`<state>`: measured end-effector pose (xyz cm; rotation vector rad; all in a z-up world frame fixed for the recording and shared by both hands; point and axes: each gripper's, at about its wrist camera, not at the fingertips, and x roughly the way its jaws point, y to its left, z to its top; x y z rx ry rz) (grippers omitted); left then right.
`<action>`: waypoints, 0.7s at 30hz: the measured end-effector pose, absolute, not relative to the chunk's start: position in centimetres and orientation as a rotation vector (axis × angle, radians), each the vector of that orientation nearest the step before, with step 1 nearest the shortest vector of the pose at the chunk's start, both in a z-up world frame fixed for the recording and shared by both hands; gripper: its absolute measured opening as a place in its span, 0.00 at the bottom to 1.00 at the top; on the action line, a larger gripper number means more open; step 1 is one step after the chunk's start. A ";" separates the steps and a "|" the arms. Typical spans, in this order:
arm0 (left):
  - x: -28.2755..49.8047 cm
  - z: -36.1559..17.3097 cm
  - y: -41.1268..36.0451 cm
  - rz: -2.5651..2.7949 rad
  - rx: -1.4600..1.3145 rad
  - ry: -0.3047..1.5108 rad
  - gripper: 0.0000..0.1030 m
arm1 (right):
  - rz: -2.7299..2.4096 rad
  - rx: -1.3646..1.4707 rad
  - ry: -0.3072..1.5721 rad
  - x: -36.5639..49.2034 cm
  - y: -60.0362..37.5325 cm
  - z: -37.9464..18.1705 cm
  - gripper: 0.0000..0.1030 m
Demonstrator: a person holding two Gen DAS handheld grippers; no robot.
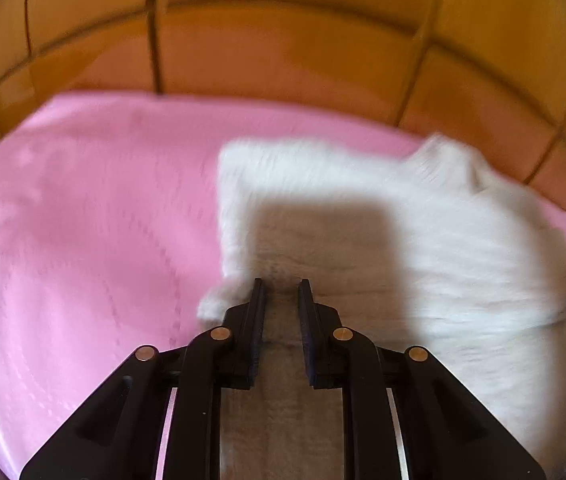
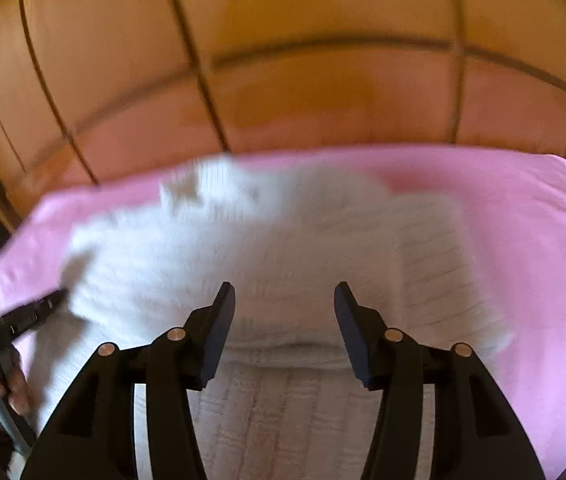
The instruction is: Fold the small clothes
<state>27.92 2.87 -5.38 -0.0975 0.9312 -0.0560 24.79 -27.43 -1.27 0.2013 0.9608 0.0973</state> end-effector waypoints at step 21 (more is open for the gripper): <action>16.6 -0.3 3.7 0.007 -0.066 0.762 0.50 | 0.036 0.223 0.933 19.1 -26.6 -1.6 0.79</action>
